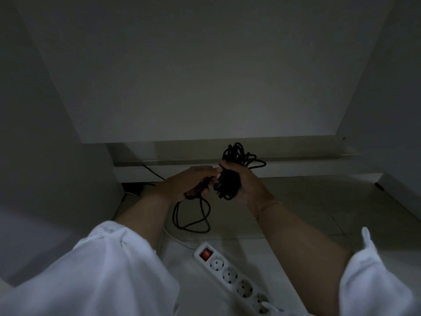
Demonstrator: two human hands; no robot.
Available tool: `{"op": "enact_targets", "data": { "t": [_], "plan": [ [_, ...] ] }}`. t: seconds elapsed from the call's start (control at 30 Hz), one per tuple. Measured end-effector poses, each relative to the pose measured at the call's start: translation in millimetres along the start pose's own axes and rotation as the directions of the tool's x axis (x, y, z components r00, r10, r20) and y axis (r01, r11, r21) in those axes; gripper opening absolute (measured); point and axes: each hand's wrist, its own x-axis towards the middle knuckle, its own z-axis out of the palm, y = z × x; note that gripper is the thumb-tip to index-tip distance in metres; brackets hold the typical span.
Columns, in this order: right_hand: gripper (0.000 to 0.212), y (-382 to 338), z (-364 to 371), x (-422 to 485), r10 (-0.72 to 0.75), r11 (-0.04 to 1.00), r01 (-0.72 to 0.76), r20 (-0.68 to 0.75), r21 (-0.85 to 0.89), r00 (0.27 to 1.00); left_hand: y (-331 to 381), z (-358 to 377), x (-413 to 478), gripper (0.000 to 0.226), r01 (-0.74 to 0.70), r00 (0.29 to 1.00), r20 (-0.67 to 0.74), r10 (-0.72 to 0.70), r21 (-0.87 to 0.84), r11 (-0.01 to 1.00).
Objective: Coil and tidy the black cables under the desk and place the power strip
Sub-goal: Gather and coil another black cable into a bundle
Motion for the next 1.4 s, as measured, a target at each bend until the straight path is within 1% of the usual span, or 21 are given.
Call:
{"op": "enact_targets", "data": {
  "t": [0.03, 0.1, 0.2, 0.3, 0.37, 0.47, 0.6, 0.67, 0.77, 0.8, 0.87, 0.9, 0.97, 1.0, 1.07, 1.17, 1.2, 1.23, 1.3, 1.37, 1.4],
  "plan": [
    [0.036, -0.5, 0.4, 0.3, -0.012, 1.000, 0.012, 0.007, 0.019, 1.000, -0.5, 0.1, 1.3, 0.031, 0.004, 1.000, 0.001, -0.004, -0.020, 1.000],
    [0.034, -0.7, 0.7, 1.7, -0.032, 0.998, 0.033, -0.023, 0.047, 0.999, 0.0, 0.1, 2.2, 0.029, 0.032, 0.999, 0.028, -0.030, -0.073, 0.997],
    [0.019, -0.6, -2.1, 3.0, -0.034, 0.993, 0.051, -0.146, 0.109, 0.989, -1.5, -0.7, 3.5, 0.028, 0.109, 0.992, 0.087, -0.096, -0.157, 0.982],
    [0.015, -2.1, -8.2, 2.4, -0.055, 0.971, 0.105, -0.227, 0.215, 0.972, -8.4, -3.1, 0.6, 0.028, 0.217, 0.973, 0.098, -0.207, -0.104, 0.971],
    [0.016, -3.0, -11.7, 3.3, -0.078, 0.964, 0.130, -0.223, 0.231, 0.972, -11.6, -3.8, -2.9, 0.027, 0.266, 0.961, 0.092, -0.260, -0.050, 0.963],
    [0.021, -3.5, -11.2, 5.2, -0.107, 0.955, 0.148, -0.167, 0.259, 0.980, -14.3, -6.3, -3.8, 0.028, 0.256, 0.962, 0.108, -0.251, -0.036, 0.966],
    [0.025, -6.2, -10.0, 7.4, -0.129, 0.950, 0.169, -0.162, 0.262, 0.978, -21.0, -14.3, -3.9, 0.043, 0.259, 0.959, 0.122, -0.254, -0.023, 0.966],
    [0.027, -5.4, -12.7, 8.1, -0.138, 0.959, 0.179, -0.191, 0.219, 0.972, -30.3, -19.7, -1.8, 0.049, 0.244, 0.967, 0.068, -0.245, 0.021, 0.970],
    [0.031, -5.8, -17.3, 7.4, -0.141, 0.971, 0.177, -0.209, 0.164, 0.968, -38.0, -24.0, -1.8, 0.060, 0.185, 0.981, 0.048, -0.187, 0.043, 0.982],
    [0.031, -6.4, -18.3, 7.1, -0.133, 0.975, 0.164, -0.202, 0.148, 0.970, -38.6, -23.9, -2.2, 0.054, 0.162, 0.984, 0.057, -0.167, 0.081, 0.983],
    [0.030, -7.3, -18.7, 6.6, -0.118, 0.987, 0.136, -0.192, 0.083, 0.974, -35.4, -19.5, -4.5, 0.024, 0.125, 0.988, 0.072, -0.139, 0.174, 0.977],
    [0.029, -7.5, -17.2, 5.9, -0.114, 0.992, 0.123, -0.198, 0.031, 0.974, -32.7, -16.1, -5.5, 0.019, 0.128, 0.987, 0.068, -0.146, 0.217, 0.968],
    [0.025, -6.5, -13.9, 6.0, -0.126, 0.991, 0.111, -0.232, -0.076, 0.965, -29.7, -10.3, -4.6, 0.027, 0.152, 0.984, 0.050, -0.169, 0.245, 0.957],
    [0.024, -5.4, -11.7, 6.9, -0.140, 0.985, 0.109, -0.241, -0.136, 0.960, -26.2, -7.8, -3.3, 0.033, 0.159, 0.985, 0.026, -0.169, 0.228, 0.961],
    [0.024, -2.1, -5.8, 7.2, -0.171, 0.951, 0.090, -0.262, -0.296, 0.950, -19.4, -0.9, 1.8, 0.050, 0.132, 0.991, 0.001, -0.133, 0.122, 0.984],
    [0.015, 6.4, 1.9, 12.4, -0.251, 0.845, 0.075, -0.269, -0.529, 0.930, -9.3, 12.4, 9.5, 0.095, 0.100, 0.990, 0.107, -0.092, -0.070, 0.993],
    [0.011, 10.6, 2.1, 16.2, -0.281, 0.797, 0.085, -0.241, -0.598, 0.929, -7.7, 16.8, 10.5, 0.103, 0.094, 0.987, 0.140, -0.077, -0.117, 0.989],
    [0.010, 12.9, 2.4, 19.0, -0.302, 0.755, 0.100, -0.208, -0.648, 0.930, -8.3, 18.9, 12.8, 0.105, 0.091, 0.988, 0.142, -0.068, -0.157, 0.983],
    [0.024, 16.0, 6.3, 20.8, -0.331, 0.676, 0.104, -0.175, -0.729, 0.927, -9.2, 20.3, 16.2, 0.099, 0.088, 0.990, 0.125, -0.062, -0.214, 0.973],
    [0.043, 14.1, 10.0, 20.5, -0.324, 0.642, 0.085, -0.169, -0.762, 0.931, -6.1, 21.2, 15.3, 0.078, 0.079, 0.994, 0.098, -0.054, -0.276, 0.958],
    [0.048, 16.8, 10.7, 23.8, -0.303, 0.643, 0.069, -0.170, -0.763, 0.938, -5.5, 19.8, 15.0, 0.068, 0.077, 0.995, 0.082, -0.055, -0.304, 0.949]
  ]
}}
